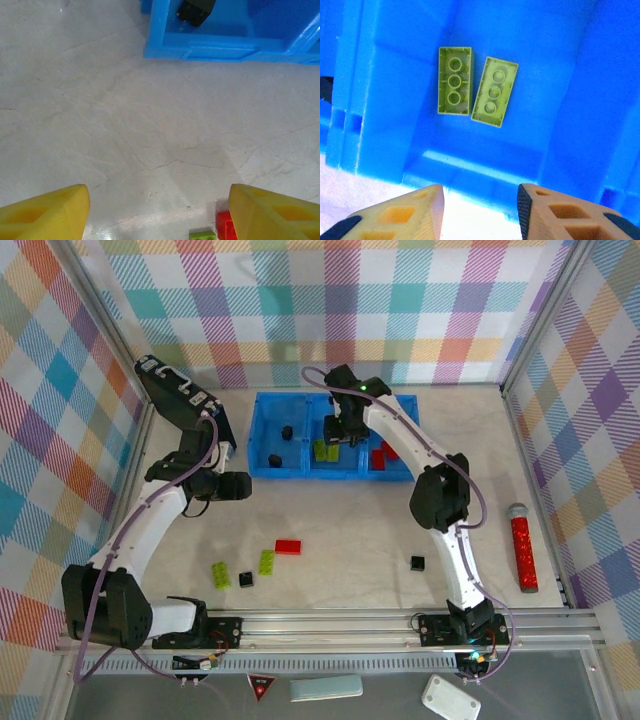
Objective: Sort the legos into containers by color
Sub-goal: Place the lego in the container, then pick up the lego from the bottom-left of the table.
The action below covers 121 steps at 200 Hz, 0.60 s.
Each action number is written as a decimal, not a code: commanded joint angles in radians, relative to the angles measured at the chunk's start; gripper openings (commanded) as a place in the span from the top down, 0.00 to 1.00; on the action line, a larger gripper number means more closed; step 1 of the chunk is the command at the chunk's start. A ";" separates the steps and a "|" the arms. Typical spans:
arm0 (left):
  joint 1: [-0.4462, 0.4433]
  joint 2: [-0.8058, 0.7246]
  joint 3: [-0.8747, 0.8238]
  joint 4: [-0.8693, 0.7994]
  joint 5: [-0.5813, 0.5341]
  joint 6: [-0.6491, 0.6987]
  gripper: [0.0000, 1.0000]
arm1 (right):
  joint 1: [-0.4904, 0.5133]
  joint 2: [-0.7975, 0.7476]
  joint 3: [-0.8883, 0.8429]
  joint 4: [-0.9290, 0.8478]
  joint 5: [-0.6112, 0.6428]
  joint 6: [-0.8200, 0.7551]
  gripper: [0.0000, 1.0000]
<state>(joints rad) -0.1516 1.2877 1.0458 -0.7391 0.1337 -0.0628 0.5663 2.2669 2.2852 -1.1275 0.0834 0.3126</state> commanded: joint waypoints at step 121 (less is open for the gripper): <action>-0.224 -0.206 -0.170 -0.172 -0.156 -0.387 0.30 | 0.032 -0.349 -0.401 0.110 -0.086 0.035 0.56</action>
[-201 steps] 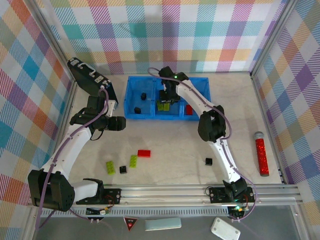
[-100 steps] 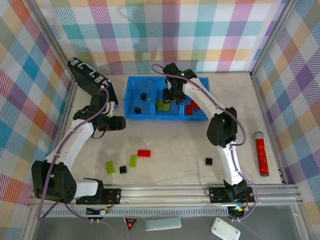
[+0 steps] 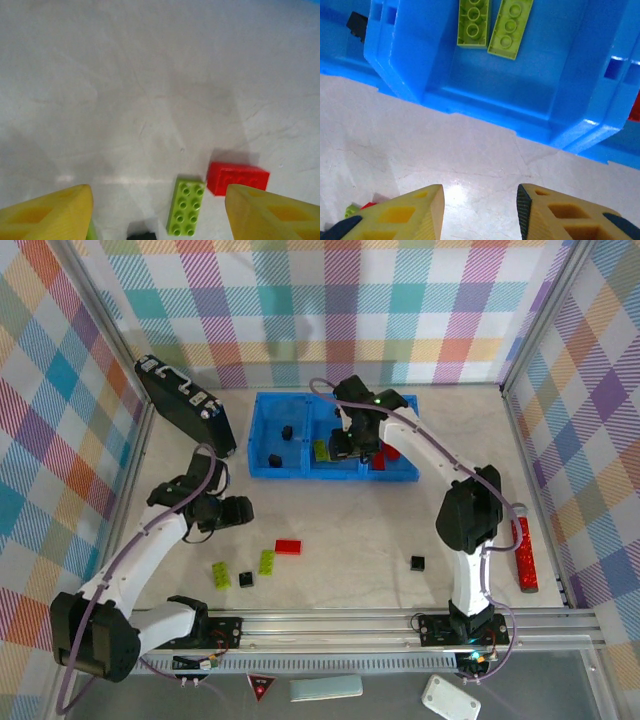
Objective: Sort the legos into containers by color
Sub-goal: Pick up the lego from the bottom-left of the table.
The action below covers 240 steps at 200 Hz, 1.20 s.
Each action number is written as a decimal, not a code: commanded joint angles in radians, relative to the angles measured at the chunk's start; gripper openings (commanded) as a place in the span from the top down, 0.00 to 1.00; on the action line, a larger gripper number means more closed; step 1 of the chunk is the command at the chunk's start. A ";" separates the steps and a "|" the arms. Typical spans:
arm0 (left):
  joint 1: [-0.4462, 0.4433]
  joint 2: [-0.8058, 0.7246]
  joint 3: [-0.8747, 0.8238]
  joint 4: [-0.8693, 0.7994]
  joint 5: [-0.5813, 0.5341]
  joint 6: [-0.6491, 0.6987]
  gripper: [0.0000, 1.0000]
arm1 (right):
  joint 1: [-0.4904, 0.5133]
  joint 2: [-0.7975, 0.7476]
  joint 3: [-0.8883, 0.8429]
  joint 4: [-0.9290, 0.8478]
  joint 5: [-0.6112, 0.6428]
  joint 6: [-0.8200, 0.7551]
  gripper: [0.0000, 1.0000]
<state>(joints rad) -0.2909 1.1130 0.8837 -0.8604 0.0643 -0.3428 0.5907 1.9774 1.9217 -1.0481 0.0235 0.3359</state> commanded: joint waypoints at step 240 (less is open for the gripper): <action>-0.475 -0.074 -0.353 0.017 -0.152 -0.538 0.47 | 0.008 -0.198 -0.314 0.125 -0.075 0.013 0.58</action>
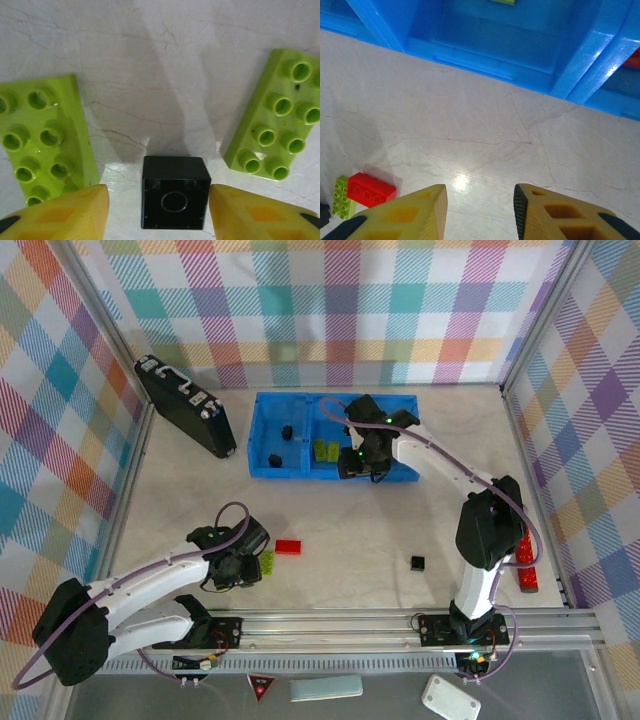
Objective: Sort the legos into containers by color
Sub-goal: Pick up the lego from the bottom-left of the table.
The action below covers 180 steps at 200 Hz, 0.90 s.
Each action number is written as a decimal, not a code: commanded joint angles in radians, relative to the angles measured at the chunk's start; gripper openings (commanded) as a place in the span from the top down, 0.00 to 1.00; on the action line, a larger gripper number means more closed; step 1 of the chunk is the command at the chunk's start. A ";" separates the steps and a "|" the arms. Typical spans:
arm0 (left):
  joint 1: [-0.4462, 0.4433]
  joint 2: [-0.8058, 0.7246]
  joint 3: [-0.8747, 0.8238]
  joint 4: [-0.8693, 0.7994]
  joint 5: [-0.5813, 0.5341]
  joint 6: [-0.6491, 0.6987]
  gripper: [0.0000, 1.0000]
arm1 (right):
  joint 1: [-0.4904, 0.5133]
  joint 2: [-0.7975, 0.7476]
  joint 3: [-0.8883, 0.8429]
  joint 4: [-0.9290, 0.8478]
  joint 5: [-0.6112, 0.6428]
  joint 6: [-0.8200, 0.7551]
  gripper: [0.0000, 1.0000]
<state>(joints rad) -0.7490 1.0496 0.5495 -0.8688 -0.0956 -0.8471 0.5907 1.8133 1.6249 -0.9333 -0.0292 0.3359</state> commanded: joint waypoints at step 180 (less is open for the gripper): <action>-0.059 0.024 0.002 0.024 -0.001 -0.041 0.65 | 0.014 -0.056 -0.041 0.021 -0.032 0.031 0.60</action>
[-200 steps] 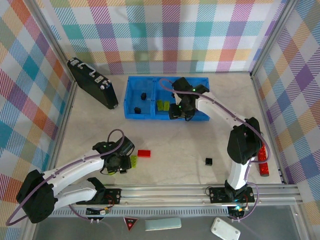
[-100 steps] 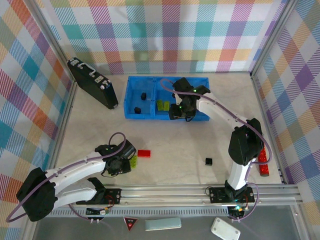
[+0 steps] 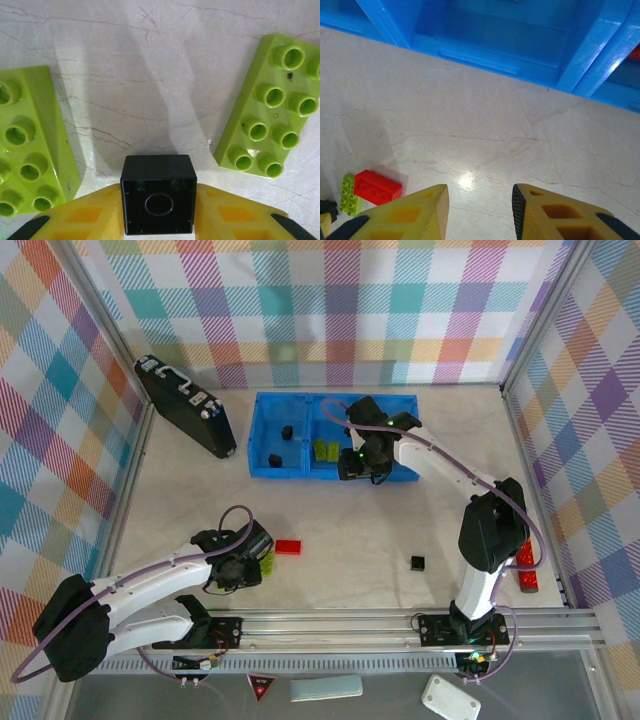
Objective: Sort the legos into containers by color
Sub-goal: Pick up the lego from the bottom-left of the table.
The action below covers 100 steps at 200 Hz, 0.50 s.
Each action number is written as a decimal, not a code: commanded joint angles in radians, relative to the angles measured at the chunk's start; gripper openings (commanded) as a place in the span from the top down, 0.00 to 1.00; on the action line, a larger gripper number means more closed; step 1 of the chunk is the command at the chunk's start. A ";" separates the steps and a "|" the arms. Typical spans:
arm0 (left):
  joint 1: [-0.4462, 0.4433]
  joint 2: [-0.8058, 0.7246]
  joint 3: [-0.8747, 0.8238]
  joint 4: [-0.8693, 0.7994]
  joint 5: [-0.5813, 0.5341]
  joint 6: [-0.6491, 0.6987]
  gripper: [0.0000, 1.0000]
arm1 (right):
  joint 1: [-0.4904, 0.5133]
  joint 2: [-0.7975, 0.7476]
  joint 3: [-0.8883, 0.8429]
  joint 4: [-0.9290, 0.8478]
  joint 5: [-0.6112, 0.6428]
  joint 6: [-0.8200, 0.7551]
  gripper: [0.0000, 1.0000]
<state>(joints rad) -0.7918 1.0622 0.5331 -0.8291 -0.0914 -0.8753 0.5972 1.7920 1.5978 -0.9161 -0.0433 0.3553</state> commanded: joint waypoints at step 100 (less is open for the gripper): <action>-0.015 0.043 0.157 -0.091 -0.062 0.047 0.64 | 0.009 -0.072 -0.057 0.005 -0.004 0.027 0.60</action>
<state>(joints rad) -0.7975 1.0744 0.6285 -0.8688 -0.1200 -0.8658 0.5972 1.7653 1.5639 -0.9119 -0.0429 0.3595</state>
